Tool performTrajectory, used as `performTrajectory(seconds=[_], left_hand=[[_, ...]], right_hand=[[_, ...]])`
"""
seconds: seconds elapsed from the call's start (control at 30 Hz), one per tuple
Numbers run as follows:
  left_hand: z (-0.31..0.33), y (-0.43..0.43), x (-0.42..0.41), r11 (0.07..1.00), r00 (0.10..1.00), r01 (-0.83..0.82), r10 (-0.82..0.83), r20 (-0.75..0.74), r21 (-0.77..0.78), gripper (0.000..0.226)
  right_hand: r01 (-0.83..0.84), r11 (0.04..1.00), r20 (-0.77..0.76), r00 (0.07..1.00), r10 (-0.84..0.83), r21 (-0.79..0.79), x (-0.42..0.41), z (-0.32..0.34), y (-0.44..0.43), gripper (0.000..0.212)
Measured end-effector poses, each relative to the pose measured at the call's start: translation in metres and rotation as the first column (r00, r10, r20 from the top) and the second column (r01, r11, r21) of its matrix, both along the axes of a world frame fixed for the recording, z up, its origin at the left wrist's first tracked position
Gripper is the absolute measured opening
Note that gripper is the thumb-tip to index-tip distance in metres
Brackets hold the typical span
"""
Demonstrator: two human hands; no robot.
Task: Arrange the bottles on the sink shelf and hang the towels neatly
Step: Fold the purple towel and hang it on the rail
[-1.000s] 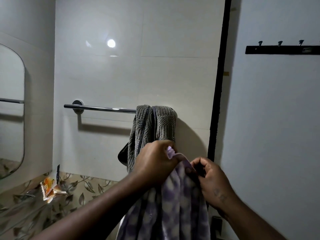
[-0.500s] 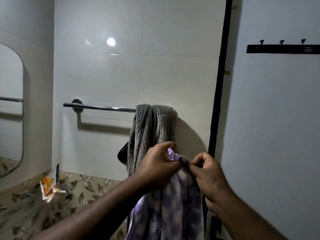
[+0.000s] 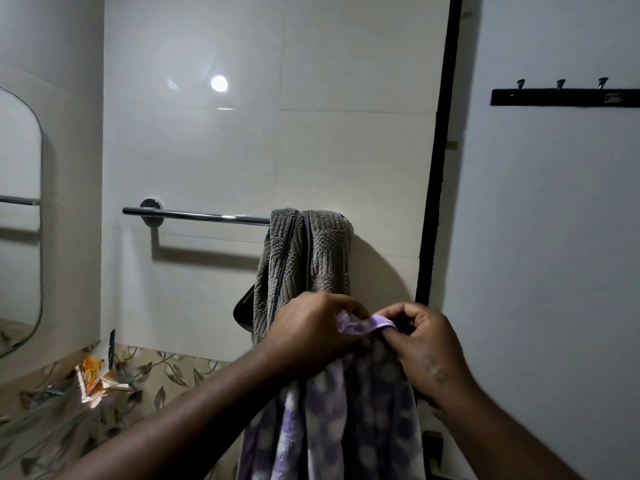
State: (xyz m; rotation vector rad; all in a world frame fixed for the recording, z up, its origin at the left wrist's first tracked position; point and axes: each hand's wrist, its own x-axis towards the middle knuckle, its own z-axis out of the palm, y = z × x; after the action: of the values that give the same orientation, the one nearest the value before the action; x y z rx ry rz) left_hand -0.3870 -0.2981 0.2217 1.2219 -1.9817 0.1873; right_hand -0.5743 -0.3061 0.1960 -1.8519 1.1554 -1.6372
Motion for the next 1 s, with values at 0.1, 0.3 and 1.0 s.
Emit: performTrajectory(seconds=[0.1, 0.3, 1.0], left_hand=[[0.002, -0.003, 0.001, 0.998, 0.966, 0.052, -0.06, -0.249, -0.04, 0.038], [-0.003, -0.01, 0.008, 0.997, 0.891, 0.073, -0.047, -0.453, 0.041, 0.073], [0.002, 0.004, 0.001, 0.965, 0.979, 0.187, -0.167, -0.119, 0.182, 0.057]], right_hand=[[-0.047, 0.999, 0.044, 0.998, 0.047, -0.002, 0.005, 0.001, 0.002, 0.011], [-0.022, 1.0, 0.167, 0.986, 0.022, -0.003, 0.004, -0.004, 0.006, 0.008], [-0.034, 0.999, 0.056, 0.998, 0.036, -0.026, -0.001, 0.011, 0.014, 0.01]])
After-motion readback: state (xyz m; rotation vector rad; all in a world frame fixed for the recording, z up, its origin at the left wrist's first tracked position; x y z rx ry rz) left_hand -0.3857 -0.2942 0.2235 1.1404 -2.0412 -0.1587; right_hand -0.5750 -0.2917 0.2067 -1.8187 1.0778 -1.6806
